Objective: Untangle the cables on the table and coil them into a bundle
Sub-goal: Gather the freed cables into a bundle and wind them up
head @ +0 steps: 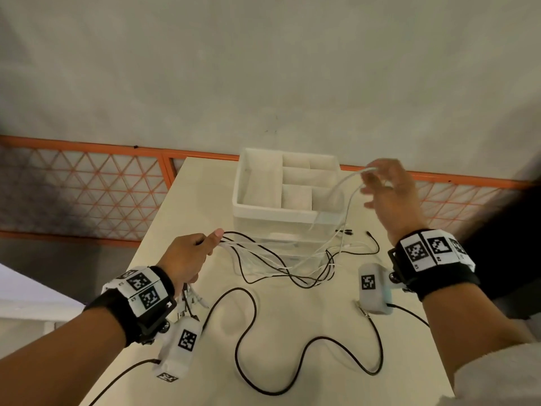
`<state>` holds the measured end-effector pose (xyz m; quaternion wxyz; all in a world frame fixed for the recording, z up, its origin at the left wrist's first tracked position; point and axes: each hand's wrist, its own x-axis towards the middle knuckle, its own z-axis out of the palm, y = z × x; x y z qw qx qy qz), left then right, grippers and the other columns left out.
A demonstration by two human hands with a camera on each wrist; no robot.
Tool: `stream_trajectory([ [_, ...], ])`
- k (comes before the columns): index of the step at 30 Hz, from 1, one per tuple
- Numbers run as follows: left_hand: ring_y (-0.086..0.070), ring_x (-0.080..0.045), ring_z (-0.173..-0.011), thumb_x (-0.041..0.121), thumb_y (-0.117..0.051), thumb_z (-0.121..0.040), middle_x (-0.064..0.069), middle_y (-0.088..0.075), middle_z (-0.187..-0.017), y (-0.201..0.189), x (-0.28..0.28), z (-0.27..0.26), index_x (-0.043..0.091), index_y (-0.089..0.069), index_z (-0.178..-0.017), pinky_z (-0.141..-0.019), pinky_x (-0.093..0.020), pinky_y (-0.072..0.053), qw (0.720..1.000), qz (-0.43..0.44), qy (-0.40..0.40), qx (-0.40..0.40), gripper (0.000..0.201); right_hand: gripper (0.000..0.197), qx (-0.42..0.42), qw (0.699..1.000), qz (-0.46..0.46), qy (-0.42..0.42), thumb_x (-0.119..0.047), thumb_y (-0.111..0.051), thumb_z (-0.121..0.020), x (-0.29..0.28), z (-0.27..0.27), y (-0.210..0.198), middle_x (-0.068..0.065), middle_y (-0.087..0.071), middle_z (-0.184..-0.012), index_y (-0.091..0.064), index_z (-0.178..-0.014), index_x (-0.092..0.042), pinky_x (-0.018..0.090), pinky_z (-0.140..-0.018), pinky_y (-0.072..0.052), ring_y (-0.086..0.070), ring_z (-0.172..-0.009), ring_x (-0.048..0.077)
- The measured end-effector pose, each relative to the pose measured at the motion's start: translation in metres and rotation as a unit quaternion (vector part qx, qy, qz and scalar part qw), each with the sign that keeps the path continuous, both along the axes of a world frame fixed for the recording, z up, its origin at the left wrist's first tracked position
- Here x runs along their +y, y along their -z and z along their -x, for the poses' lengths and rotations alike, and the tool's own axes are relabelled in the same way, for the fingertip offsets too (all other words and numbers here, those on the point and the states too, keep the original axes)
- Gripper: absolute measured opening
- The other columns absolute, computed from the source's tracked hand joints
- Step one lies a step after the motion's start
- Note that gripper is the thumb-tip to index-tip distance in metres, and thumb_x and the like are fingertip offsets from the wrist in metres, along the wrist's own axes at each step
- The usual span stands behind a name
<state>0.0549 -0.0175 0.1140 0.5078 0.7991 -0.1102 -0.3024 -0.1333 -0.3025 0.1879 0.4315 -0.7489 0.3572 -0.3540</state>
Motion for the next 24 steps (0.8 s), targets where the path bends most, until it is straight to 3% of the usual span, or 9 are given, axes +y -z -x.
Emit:
stream_trajectory([
  [2, -0.016, -0.014, -0.045, 0.052, -0.062, -0.088, 0.001, -0.025, -0.052, -0.001, -0.004, 0.002, 0.008, -0.048, -0.069, -0.044, -0.022, -0.017, 1.0, 0.014, 0.006, 0.0, 0.05, 0.022, 0.156, 0.987, -0.046, -0.004, -0.055, -0.067, -0.078, -0.004, 0.001, 0.014, -0.001, -0.071, -0.101, -0.064, -0.088, -0.036, 0.056, -0.095, -0.055, -0.069, -0.095, 0.027],
  [4, -0.016, -0.014, -0.045, 0.05, -0.063, -0.088, 0.001, -0.025, -0.051, -0.003, -0.007, 0.001, 0.009, -0.048, -0.067, -0.044, -0.022, -0.017, 1.0, 0.017, 0.013, -0.016, 0.049, 0.018, 0.229, 0.971, -0.06, 0.023, -0.042, -0.073, -0.083, -0.006, 0.003, 0.022, -0.001, -0.07, -0.088, -0.066, -0.085, -0.025, 0.048, -0.095, -0.055, -0.066, -0.088, 0.023],
  [7, -0.02, -0.015, -0.043, 0.047, -0.065, -0.088, 0.008, -0.028, -0.042, -0.004, -0.009, -0.002, 0.009, -0.048, -0.063, -0.045, -0.023, -0.02, 0.997, -0.02, 0.023, -0.065, 0.048, 0.018, 0.178, 0.981, 0.044, 0.069, -0.036, -0.071, -0.089, -0.005, 0.003, 0.006, -0.007, -0.063, -0.1, -0.065, -0.093, -0.019, 0.029, -0.09, -0.042, -0.056, -0.098, 0.014],
  [12, -0.024, -0.017, -0.04, 0.045, -0.064, -0.088, 0.01, -0.026, -0.029, 0.003, -0.006, -0.005, 0.01, -0.048, -0.061, -0.044, -0.024, -0.02, 0.992, -0.099, 0.014, -0.079, 0.047, 0.034, -0.001, 0.975, 0.12, 0.188, -0.053, -0.076, -0.078, -0.015, -0.007, -0.032, 0.005, -0.069, -0.1, -0.072, -0.099, -0.026, 0.015, -0.06, -0.037, -0.063, -0.079, 0.014],
  [15, -0.024, -0.021, -0.042, 0.048, -0.064, -0.088, 0.009, -0.025, -0.031, 0.005, -0.002, -0.01, 0.008, -0.046, -0.06, -0.046, -0.027, -0.021, 0.99, -0.113, -0.013, -0.082, 0.051, 0.046, -0.007, 0.971, 0.077, 0.227, -0.067, -0.066, -0.077, -0.022, -0.007, -0.027, 0.005, -0.068, -0.091, -0.071, -0.101, -0.027, 0.025, -0.071, -0.044, -0.061, -0.076, 0.017],
  [17, -0.024, -0.021, -0.042, 0.047, -0.063, -0.089, 0.009, -0.024, -0.031, 0.006, 0.001, -0.013, 0.008, -0.045, -0.06, -0.047, -0.028, -0.02, 0.989, -0.119, -0.021, -0.082, 0.052, 0.059, 0.019, 0.976, 0.006, 0.218, -0.079, -0.053, -0.076, -0.028, -0.008, -0.017, -0.001, -0.073, -0.085, -0.07, -0.094, -0.025, 0.037, -0.084, -0.054, -0.069, -0.083, 0.022],
  [19, -0.022, -0.02, -0.041, 0.047, -0.062, -0.09, 0.009, -0.022, -0.029, 0.008, 0.003, -0.013, 0.008, -0.044, -0.061, -0.046, -0.027, -0.02, 0.989, -0.123, -0.021, -0.077, 0.052, 0.066, 0.051, 0.982, -0.03, 0.179, -0.083, -0.047, -0.074, -0.029, -0.008, -0.009, 0.0, -0.076, -0.085, -0.07, -0.092, -0.024, 0.047, -0.09, -0.057, -0.072, -0.087, 0.025],
  [22, -0.017, -0.016, -0.039, 0.047, -0.063, -0.089, 0.011, -0.02, -0.031, 0.007, 0.002, -0.01, 0.009, -0.045, -0.063, -0.043, -0.02, -0.018, 0.992, -0.111, -0.014, -0.061, 0.05, 0.053, 0.067, 0.992, 0.018, 0.102, -0.073, -0.058, -0.078, -0.023, -0.011, -0.005, -0.01, -0.073, -0.102, -0.07, -0.105, -0.029, 0.043, -0.096, -0.054, -0.068, -0.102, 0.017],
  [24, -0.016, -0.014, -0.038, 0.048, -0.064, -0.088, 0.011, -0.021, -0.035, 0.003, -0.001, -0.009, 0.008, -0.047, -0.064, -0.043, -0.019, -0.016, 0.994, -0.094, 0.005, -0.046, 0.049, 0.042, 0.014, 0.998, 0.025, 0.064, -0.067, -0.065, -0.077, -0.017, -0.013, -0.008, -0.019, -0.07, -0.106, -0.067, -0.105, -0.036, 0.046, -0.095, -0.055, -0.068, -0.102, 0.011],
])
